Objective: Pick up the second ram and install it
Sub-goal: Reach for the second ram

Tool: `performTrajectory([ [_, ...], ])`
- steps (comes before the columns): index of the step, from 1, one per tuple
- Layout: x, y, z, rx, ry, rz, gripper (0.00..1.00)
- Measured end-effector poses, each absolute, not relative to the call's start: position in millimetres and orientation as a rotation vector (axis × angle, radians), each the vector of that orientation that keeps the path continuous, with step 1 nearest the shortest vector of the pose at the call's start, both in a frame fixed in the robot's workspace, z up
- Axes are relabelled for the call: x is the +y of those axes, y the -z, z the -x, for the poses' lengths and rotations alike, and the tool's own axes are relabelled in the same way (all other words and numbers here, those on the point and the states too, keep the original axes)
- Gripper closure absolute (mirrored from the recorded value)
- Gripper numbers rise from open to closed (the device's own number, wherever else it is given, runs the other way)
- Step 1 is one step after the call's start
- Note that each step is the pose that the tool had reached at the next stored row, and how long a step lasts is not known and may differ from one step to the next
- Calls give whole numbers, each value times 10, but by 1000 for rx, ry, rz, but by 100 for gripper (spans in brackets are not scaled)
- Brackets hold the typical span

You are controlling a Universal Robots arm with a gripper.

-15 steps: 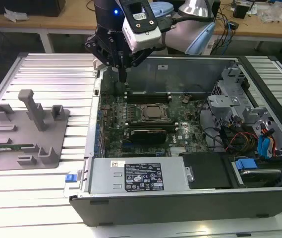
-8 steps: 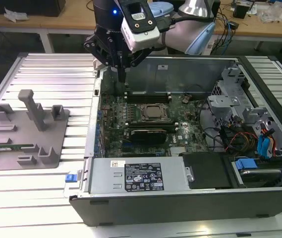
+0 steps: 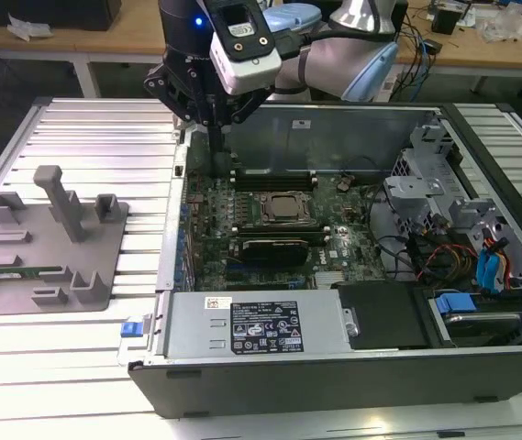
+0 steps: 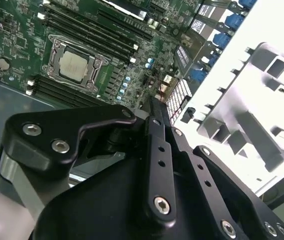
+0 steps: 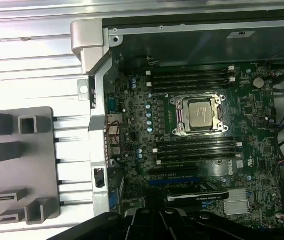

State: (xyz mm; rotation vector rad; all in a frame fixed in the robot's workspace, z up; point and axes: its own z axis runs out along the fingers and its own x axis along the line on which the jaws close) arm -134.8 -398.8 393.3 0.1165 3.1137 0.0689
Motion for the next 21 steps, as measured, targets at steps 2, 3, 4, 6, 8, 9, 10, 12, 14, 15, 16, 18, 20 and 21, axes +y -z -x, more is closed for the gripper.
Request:
performTrajectory([
  [2, -3988, -3932, 1362, 3114, -69, -117, 92],
  [3, -3989, -3933, 1370, 3114, -69, -116, 92],
  [4, -3988, -3933, 1382, 3114, -69, -117, 92],
  [6, -3988, -3933, 1407, 3114, -69, -117, 92],
  [8, -3989, -3933, 1435, 3114, -69, -117, 92],
  [9, -3988, -3933, 1456, 3114, -69, -117, 92],
  [10, -3989, -3933, 1474, 3114, -69, -117, 92],
  [12, -3988, -3933, 1503, 3114, -69, -117, 92],
  [14, -3988, -3933, 1509, 3114, -69, -116, 92],
  [15, -3988, -3933, 1513, 3114, -69, -117, 92],
  [16, -3988, -3933, 1515, 3114, -69, -116, 92],
  [18, -3988, -3933, 1519, 3114, -69, -117, 92],
  [20, -3988, -3933, 1537, 3114, -69, -117, 92],
  [21, -3988, -3933, 1539, 3114, -69, -116, 92],
])
